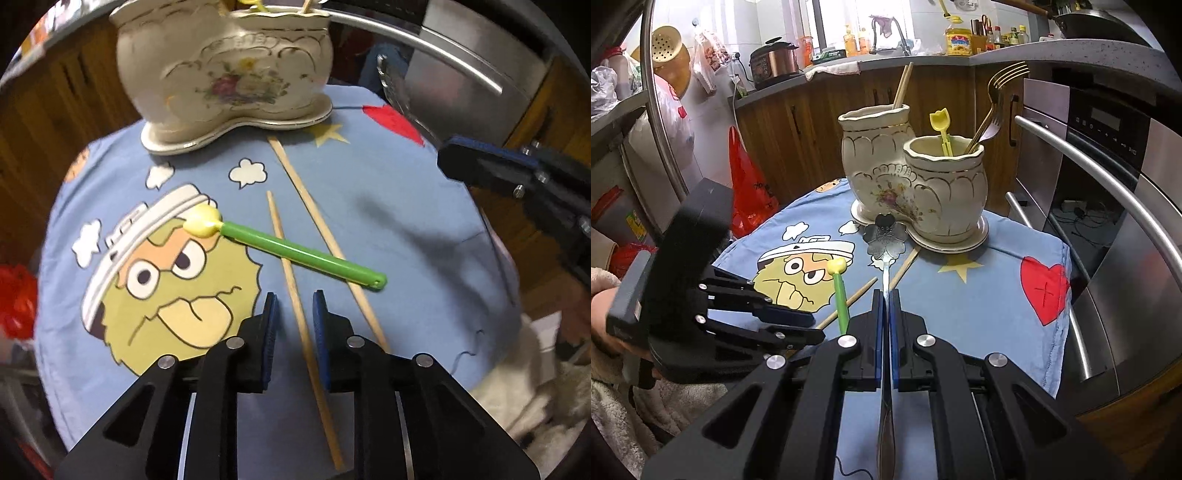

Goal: Organize utensils
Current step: 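Lower left gripper onto a wooden chopstick and grasp it while right holds the spoon, then carry chopstick with left gripper to taller pot while right carries flower-head spoon to smaller pot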

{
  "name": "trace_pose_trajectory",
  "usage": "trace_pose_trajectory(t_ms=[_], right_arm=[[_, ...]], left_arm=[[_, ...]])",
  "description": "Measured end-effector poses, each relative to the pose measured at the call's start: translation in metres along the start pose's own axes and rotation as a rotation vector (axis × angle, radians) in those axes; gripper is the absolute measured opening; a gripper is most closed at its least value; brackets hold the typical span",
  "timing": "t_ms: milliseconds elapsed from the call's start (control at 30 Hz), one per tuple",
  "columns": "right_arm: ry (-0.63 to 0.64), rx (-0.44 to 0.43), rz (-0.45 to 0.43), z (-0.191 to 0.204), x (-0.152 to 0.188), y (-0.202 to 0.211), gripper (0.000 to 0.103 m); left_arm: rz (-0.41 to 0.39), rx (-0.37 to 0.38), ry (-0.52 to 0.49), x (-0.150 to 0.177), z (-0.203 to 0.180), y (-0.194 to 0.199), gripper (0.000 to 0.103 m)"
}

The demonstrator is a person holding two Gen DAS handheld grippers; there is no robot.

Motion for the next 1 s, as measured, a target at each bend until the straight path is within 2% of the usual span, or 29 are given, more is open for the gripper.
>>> trace_pose_trajectory(t_ms=[33,100,200,433,633,833,1000], right_arm=[[0.0,0.001,-0.002,0.0,0.0,0.0,0.003],[-0.005,0.0,-0.006,-0.001,-0.001,0.001,0.003],[-0.011,0.002,-0.012,-0.003,-0.001,0.002,0.003],[-0.025,0.024,-0.025,-0.01,-0.003,0.004,0.003],[-0.06,0.066,-0.071,-0.026,-0.014,0.009,0.003],[-0.09,0.09,-0.158,-0.039,-0.042,0.022,0.003],[-0.094,0.092,-0.248,-0.042,-0.082,0.024,0.003]], left_arm=[[-0.002,-0.019,-0.021,-0.001,-0.001,-0.002,0.006],[-0.015,-0.018,-0.048,-0.003,0.001,-0.003,0.006],[-0.022,0.019,-0.005,-0.01,0.009,-0.002,0.005],[-0.112,0.078,0.017,-0.031,0.009,0.033,0.005],[-0.193,0.145,0.005,-0.042,-0.003,0.064,0.005],[-0.318,0.191,-0.006,-0.071,-0.013,0.096,0.005],[-0.49,0.178,0.027,-0.114,0.012,0.13,0.005]])
Point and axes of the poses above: each gripper's, at about its wrist camera, not at the fingertips, and y roughly against the way its jaws point, z to its left, x to its underside, the point moved 10 cm from there along -y, roughly the way its jaws point, and after that the axes turned 7 degrees about -z, right-handed, at the moved point
